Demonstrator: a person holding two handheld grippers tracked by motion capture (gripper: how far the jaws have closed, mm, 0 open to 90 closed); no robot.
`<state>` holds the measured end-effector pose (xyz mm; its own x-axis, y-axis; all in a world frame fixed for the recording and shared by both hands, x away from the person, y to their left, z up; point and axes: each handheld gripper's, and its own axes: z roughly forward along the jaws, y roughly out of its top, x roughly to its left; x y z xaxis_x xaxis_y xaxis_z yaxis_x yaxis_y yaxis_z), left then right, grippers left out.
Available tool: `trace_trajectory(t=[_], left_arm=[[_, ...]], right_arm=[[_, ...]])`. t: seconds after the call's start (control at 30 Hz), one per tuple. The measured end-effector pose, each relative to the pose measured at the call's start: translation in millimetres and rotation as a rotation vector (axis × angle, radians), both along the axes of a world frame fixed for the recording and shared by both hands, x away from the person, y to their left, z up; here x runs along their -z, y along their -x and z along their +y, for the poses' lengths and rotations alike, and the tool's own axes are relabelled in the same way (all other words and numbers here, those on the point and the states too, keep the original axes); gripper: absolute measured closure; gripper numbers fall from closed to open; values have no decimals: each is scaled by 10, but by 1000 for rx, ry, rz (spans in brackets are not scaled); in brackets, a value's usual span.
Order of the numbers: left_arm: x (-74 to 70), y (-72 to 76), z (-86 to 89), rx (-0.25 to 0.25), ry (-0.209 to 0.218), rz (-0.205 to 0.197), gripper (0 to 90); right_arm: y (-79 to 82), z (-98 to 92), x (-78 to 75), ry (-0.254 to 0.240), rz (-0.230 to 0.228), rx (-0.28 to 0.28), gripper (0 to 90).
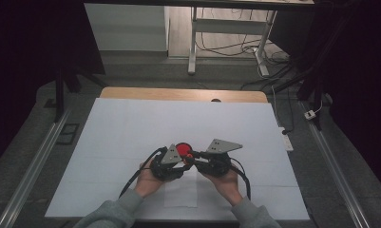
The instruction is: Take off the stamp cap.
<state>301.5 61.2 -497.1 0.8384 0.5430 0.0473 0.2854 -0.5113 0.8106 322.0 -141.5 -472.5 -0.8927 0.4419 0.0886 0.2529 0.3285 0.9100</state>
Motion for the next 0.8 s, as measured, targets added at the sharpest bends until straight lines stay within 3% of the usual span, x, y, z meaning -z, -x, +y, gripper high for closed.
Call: trace_trajectory(t=[0.47, 0.8], left_arm=[[12, 24, -2, -9, -11, -27, 652], [27, 12, 12, 1, -5, -14, 654]], right_arm=[[12, 0, 2, -4, 1, 12, 726], [30, 19, 14, 7, -16, 18, 726]])
